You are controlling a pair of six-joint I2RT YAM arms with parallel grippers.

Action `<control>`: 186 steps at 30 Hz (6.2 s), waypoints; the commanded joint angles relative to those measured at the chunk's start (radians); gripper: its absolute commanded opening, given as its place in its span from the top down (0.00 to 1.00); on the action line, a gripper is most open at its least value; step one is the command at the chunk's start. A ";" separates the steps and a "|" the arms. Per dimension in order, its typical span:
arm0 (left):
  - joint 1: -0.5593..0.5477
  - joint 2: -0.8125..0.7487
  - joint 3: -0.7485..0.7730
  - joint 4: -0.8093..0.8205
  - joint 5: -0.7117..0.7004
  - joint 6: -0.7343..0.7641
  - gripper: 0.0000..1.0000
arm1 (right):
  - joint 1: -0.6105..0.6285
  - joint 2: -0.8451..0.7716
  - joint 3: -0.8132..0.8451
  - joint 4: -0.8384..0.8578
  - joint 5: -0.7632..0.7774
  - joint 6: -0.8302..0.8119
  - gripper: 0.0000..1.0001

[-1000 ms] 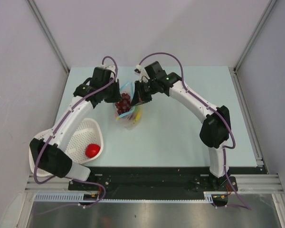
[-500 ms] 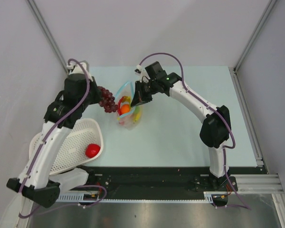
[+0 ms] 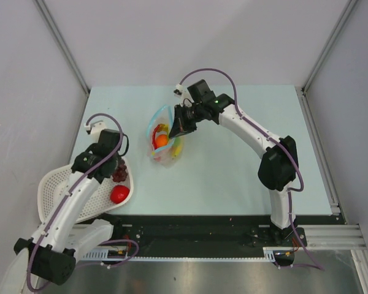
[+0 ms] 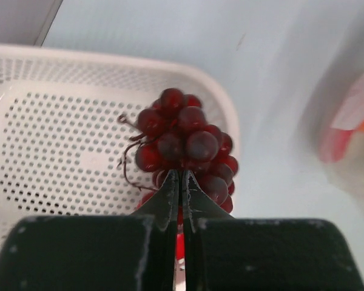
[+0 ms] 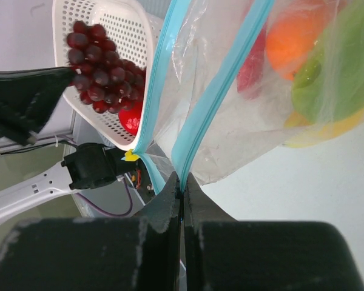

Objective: Open the zip-top bag and remove the fake food

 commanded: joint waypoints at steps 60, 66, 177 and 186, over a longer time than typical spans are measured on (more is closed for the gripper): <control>-0.055 0.795 0.369 0.435 0.724 -0.108 0.28 | -0.004 -0.032 0.055 -0.018 -0.014 0.005 1.00; -0.072 0.830 0.364 0.461 0.732 -0.122 0.28 | -0.007 -0.036 0.044 -0.016 -0.014 0.002 1.00; -0.103 0.741 0.384 0.407 0.623 0.028 0.76 | -0.019 -0.060 0.001 0.007 -0.008 0.005 1.00; -0.127 0.838 0.416 0.372 0.439 0.036 0.60 | -0.024 -0.063 -0.030 0.015 -0.005 0.009 1.00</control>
